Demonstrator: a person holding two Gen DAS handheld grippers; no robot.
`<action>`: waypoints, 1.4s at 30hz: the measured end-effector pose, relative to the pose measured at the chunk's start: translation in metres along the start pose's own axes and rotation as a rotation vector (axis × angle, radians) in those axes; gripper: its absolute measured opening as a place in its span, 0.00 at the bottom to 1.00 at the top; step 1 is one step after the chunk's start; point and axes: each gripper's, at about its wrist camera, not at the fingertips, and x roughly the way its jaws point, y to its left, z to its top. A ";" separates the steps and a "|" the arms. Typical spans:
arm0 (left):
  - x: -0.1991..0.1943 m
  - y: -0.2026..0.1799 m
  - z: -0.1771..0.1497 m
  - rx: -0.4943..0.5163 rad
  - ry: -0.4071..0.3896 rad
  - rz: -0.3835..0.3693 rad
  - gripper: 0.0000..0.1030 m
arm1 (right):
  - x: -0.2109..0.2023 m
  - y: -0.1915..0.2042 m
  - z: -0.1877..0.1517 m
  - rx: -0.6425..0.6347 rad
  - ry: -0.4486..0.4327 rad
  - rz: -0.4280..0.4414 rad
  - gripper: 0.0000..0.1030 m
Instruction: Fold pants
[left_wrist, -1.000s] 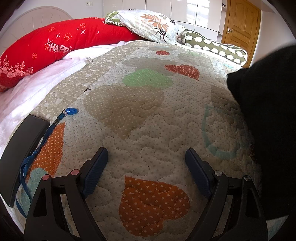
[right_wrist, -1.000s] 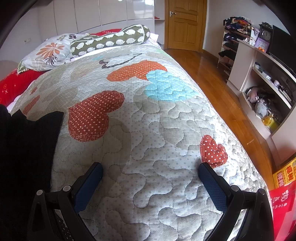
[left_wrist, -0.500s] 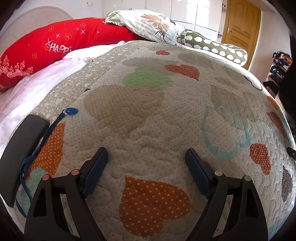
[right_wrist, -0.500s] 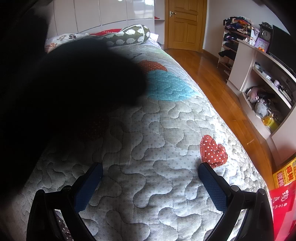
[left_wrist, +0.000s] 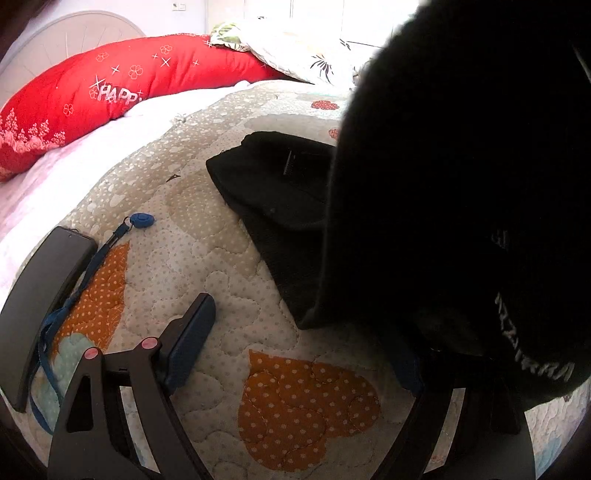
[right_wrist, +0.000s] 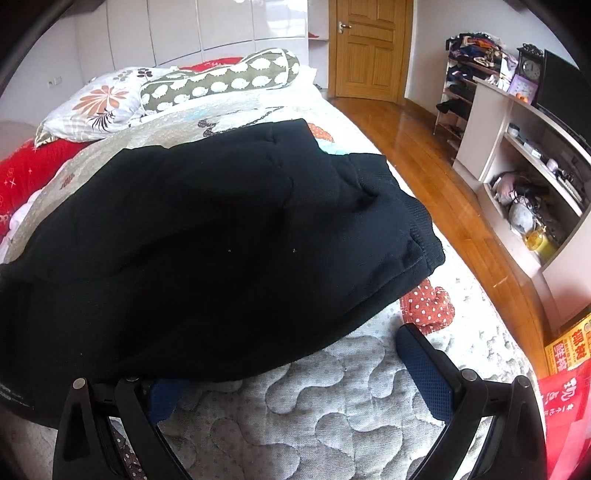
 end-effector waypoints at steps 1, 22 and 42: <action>0.000 0.000 0.000 -0.001 0.000 -0.001 0.84 | 0.000 0.000 0.000 0.000 0.000 0.000 1.00; 0.002 -0.001 0.002 0.000 0.003 -0.003 0.84 | 0.000 0.000 0.000 0.000 0.000 0.000 1.00; 0.003 -0.001 0.004 -0.002 0.005 -0.006 0.84 | 0.000 0.000 0.000 0.000 0.000 0.001 1.00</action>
